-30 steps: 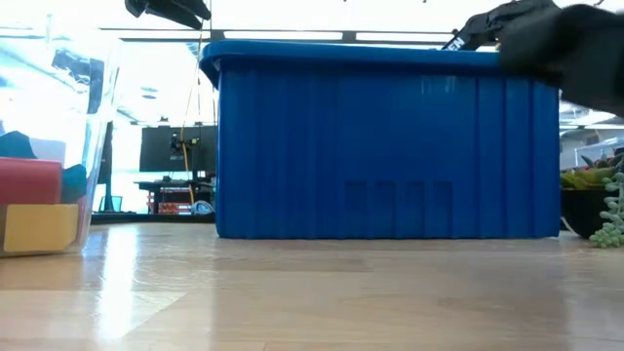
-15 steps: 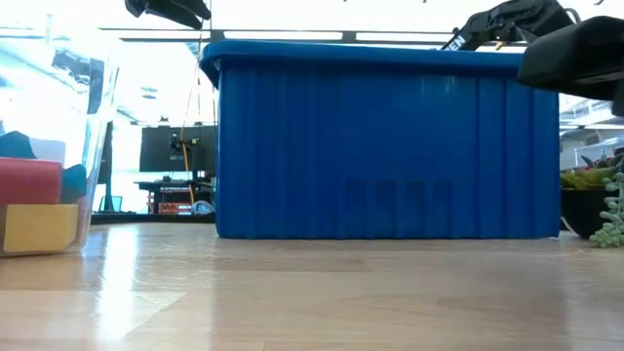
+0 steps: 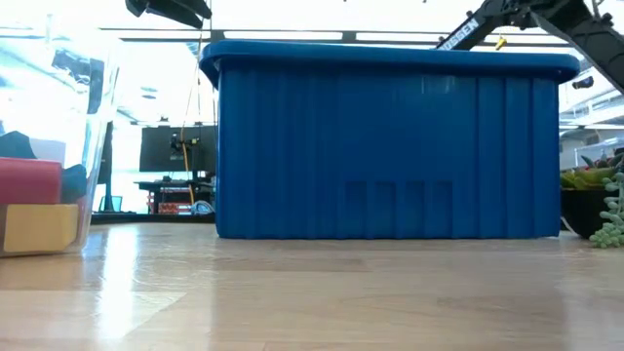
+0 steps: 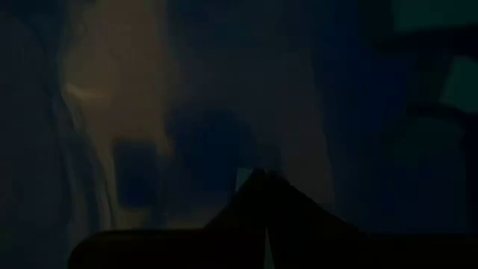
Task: Sort Items/Unsort Items
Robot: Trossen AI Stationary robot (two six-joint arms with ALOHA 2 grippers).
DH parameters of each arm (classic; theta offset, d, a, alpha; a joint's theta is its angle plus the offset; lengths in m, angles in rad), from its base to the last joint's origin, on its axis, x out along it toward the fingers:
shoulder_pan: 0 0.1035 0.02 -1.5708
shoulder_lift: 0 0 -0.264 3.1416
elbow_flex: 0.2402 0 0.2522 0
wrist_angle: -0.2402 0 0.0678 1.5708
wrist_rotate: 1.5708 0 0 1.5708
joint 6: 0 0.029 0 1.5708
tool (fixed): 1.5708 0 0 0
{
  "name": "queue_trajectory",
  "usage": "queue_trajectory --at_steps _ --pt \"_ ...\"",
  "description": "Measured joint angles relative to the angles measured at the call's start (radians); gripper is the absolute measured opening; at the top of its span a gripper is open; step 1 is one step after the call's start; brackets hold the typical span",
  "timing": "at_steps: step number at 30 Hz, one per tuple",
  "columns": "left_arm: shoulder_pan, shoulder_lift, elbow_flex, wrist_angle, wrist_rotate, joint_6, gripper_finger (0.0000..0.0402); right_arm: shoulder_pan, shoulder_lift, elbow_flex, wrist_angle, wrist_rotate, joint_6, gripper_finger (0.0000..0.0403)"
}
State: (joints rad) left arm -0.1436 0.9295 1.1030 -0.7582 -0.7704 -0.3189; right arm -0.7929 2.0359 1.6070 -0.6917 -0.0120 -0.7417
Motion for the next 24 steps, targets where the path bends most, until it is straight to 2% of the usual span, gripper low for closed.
queue_trajectory --at_steps 3,6,9,14,18,21,24 --pt "0.0 0.0 0.0 0.001 0.0 0.0 0.0218 -0.001 -0.014 0.0 0.006 0.01 0.063 0.001" --pt "0.0 0.0 0.0 0.001 0.0 0.0 0.0218 -0.01 -0.02 0.0 -0.021 0.046 0.128 0.0043" --pt "0.0 0.0 0.0 0.001 0.0 0.0 0.0218 -0.019 -0.008 0.001 -0.052 0.085 0.153 0.0102" --pt "0.0 0.0 0.0 0.002 0.01 0.001 0.0218 -0.029 0.01 -0.003 -0.053 0.076 0.165 0.0218" --pt "0.0 0.001 -0.001 0.001 0.024 0.001 0.0218 -0.037 0.038 -0.002 -0.069 0.067 0.164 0.0286" --pt "0.0 0.003 -0.006 0.005 0.024 0.001 0.0218 -0.044 0.051 -0.009 -0.092 0.054 0.153 0.0308" --pt "0.0 0.003 -0.024 0.005 0.024 0.001 0.0218 -0.05 0.063 -0.022 -0.077 0.054 0.15 0.0309"
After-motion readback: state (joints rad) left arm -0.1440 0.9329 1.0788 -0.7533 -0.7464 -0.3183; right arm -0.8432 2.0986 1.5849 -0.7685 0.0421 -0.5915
